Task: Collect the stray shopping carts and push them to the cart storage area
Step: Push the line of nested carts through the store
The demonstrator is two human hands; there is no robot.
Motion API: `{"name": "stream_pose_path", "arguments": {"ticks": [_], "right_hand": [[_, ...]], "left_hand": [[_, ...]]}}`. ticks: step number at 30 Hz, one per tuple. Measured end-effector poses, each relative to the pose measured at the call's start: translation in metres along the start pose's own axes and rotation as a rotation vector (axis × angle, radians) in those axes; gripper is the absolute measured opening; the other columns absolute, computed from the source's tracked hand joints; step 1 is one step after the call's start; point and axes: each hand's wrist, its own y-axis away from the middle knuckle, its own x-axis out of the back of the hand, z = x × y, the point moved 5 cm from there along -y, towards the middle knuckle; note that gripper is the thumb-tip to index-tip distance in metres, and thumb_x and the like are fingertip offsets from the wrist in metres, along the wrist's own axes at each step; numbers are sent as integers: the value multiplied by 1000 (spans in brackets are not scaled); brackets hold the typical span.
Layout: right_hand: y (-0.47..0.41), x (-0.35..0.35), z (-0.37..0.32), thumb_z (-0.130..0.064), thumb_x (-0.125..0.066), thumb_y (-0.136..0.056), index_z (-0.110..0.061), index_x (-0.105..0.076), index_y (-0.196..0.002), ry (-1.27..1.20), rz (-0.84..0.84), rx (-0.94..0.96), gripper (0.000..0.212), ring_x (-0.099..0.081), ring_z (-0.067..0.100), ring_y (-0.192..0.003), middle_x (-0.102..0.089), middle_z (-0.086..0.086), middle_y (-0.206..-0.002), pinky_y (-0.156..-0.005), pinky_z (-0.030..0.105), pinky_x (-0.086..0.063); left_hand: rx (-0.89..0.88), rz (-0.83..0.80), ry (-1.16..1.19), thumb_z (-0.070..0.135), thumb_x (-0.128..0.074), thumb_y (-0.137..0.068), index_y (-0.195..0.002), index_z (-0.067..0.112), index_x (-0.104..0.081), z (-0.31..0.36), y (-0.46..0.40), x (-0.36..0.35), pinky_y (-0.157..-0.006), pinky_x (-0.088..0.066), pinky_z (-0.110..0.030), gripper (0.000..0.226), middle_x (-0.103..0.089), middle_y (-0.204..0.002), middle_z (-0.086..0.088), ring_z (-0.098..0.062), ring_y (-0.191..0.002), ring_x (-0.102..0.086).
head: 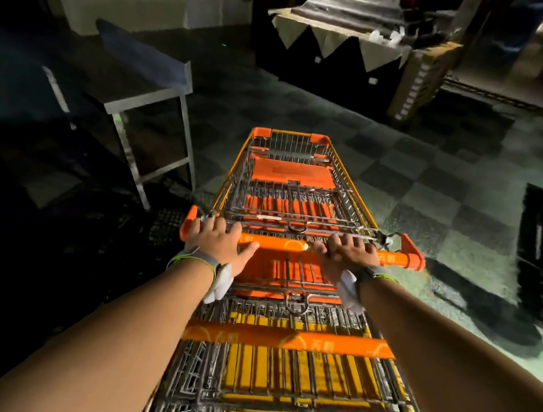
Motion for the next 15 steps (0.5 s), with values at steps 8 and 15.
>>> {"name": "stream_pose_path", "arguments": {"ticks": [8, 15], "right_hand": [[-145, 38, 40, -57, -23, -103, -24, -34, -141, 50, 31, 103, 51, -42, 34, -134, -45, 14, -146, -112, 52, -32], [-289, 71, 72, -64, -15, -101, -21, -41, -140, -3, -6, 121, 64, -40, 33, -137, -45, 13, -147, -114, 49, -29]], "left_hand": [[66, -1, -13, 75, -9, -94, -148, 25, -35, 37, -148, 34, -121, -8, -58, 78, -36, -158, -14, -34, -147, -30], [116, -31, 2, 76, -15, -95, -147, 24, -38, 63, -279, 67, -117, -15, -54, 77, -36, -158, -16, -36, -145, -32]]}}
